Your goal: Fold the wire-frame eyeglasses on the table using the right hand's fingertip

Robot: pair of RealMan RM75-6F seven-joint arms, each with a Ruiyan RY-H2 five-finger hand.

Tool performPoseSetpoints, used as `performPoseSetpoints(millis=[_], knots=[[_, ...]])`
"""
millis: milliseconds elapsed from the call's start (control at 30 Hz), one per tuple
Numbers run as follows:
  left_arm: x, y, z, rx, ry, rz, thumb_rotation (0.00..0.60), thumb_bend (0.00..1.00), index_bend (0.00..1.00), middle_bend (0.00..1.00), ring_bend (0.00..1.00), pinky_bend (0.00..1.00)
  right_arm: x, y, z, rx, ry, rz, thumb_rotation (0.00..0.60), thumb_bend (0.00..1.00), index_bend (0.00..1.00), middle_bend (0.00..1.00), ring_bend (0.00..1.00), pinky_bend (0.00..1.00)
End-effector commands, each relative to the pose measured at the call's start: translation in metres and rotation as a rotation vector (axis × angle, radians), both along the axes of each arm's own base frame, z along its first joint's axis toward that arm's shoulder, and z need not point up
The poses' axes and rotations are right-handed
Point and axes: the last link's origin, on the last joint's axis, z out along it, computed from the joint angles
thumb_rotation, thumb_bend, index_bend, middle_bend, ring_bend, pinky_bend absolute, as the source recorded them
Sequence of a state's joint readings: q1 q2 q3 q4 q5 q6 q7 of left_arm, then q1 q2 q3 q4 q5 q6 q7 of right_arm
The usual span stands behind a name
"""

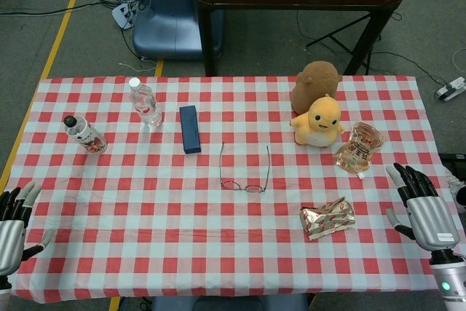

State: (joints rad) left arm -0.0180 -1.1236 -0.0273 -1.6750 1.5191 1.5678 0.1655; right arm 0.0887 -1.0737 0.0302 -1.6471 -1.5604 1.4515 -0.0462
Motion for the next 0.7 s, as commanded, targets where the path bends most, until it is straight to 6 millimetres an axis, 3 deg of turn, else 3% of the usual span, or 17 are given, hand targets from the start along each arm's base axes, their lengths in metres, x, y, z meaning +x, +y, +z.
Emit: performPoseSetpoints(millis=[33, 700], knots=[[-0.001, 0.0, 0.0, -0.001, 0.001, 0.002, 0.6, 0.28, 0.0, 0.0, 0.0, 0.0, 0.001, 0.0, -0.001, 0.003, 0.001, 0.003, 0.6, 0.36, 0.0, 0.05, 0.0, 0.08], [-0.001, -0.001, 0.001, 0.0, 0.006, 0.01, 0.6, 0.28, 0.0, 0.0, 0.0, 0.0, 0.011, -0.012, -0.013, 0.05, 0.011, 0.049, 0.6, 0.36, 0.0, 0.07, 0.0, 0.08]])
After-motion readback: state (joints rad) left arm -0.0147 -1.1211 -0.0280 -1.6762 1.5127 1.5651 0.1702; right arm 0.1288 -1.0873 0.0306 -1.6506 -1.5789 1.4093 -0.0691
